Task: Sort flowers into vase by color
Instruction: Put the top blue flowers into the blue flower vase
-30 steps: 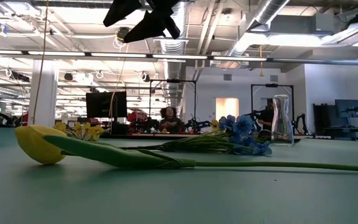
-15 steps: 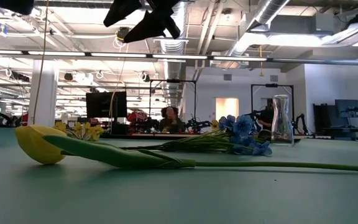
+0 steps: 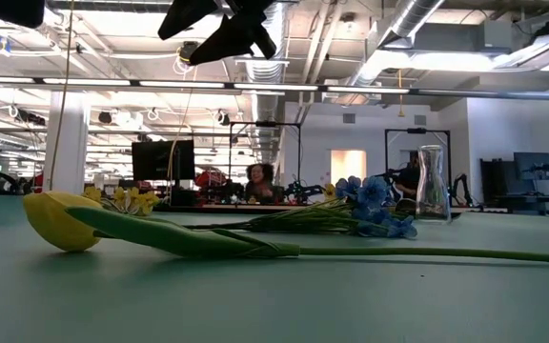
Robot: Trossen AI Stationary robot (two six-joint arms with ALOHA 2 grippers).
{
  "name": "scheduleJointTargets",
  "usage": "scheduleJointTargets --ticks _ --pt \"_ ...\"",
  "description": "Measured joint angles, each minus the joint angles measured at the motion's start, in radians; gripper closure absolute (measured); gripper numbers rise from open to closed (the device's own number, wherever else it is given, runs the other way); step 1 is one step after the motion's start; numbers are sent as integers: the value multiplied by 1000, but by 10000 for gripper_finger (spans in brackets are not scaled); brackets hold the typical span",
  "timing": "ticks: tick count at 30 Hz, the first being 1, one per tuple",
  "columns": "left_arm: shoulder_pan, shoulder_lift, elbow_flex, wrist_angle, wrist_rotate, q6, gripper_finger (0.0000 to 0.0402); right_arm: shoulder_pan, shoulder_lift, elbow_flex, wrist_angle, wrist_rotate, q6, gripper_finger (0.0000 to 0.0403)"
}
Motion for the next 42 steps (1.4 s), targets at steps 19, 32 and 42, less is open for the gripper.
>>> scheduleJointTargets --ticks 19,32,42 --pt "-42 -7 -187 259 -108 -51 401 1 0 0 0 0 0 109" --pt "-42 -7 -195 257 -86 -75 345 -1 0 0 0 0 0 109" --pt "-42 -8 -159 128 -63 -94 286 -1 0 0 0 -1 0 108"
